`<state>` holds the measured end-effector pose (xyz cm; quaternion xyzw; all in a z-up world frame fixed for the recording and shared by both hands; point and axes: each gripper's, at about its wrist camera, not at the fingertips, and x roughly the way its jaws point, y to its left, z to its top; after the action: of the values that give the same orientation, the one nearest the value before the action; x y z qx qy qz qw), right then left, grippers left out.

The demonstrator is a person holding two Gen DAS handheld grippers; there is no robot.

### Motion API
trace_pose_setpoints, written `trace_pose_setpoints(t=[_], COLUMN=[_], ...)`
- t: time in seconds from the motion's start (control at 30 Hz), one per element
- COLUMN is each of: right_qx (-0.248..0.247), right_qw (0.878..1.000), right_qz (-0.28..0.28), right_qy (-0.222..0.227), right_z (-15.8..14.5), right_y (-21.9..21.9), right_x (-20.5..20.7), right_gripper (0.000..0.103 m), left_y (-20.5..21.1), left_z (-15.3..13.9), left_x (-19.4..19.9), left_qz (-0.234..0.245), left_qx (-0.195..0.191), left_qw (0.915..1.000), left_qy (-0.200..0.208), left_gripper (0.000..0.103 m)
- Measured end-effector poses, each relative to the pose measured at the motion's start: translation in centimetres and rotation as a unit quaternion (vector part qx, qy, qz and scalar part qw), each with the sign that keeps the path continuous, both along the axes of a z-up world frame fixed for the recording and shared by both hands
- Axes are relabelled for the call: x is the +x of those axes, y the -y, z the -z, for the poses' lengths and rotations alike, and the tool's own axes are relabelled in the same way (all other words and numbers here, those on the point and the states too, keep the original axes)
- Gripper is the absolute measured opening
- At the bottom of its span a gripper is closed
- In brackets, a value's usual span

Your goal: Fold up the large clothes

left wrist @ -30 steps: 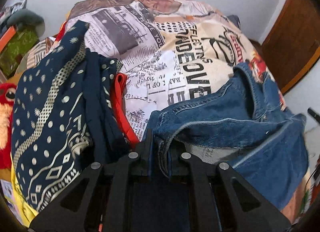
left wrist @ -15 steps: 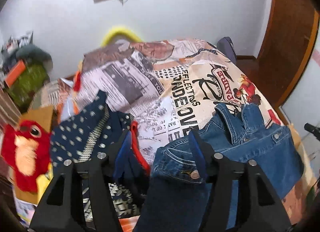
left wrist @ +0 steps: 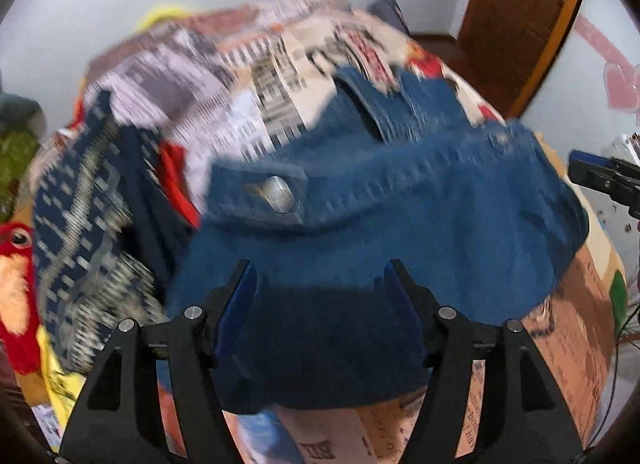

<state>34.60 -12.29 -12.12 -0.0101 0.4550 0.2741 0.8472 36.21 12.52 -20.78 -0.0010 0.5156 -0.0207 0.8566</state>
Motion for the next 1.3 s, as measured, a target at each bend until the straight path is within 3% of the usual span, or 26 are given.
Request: trace_pose_setpoints(t=[0.2, 0.57, 0.67, 0.9, 1.3], right_qx=[-0.022, -0.052, -0.047, -0.06, -0.081], right_qw=[0.999, 0.998, 0.998, 0.998, 0.993], right_qz=[-0.011, 0.008, 0.016, 0.025, 0.087], right_qy=[-0.027, -0.034, -0.033, -0.012, -0.001], right_z=[3.6, 7.3, 7.8, 7.7, 7.1], right_y=[-2.5, -2.4, -1.8, -0.6, 6.6], right_x=[0.7, 3.0, 3.2, 2.1, -1.3], right_gripper=[0.05, 0.05, 0.062, 0.064, 0.064], left_y=[-0.1, -5.2, -5.3, -4.6, -4.9], left_z=[2.5, 4.4, 5.0, 4.8, 3.1], left_x=[1.3, 6.7, 6.7, 4.7, -4.1], left_qz=[-0.004, -0.095, -0.097, -0.08, -0.098], left_qx=[0.017, -0.012, -0.002, 0.028, 0.035], left_qw=[0.9998, 0.9954, 0.9951, 0.9963, 0.9933], left_qy=[-0.012, 0.004, 0.017, 0.016, 0.049], left_gripper=[0.065, 0.068, 0.073, 0.074, 0.075])
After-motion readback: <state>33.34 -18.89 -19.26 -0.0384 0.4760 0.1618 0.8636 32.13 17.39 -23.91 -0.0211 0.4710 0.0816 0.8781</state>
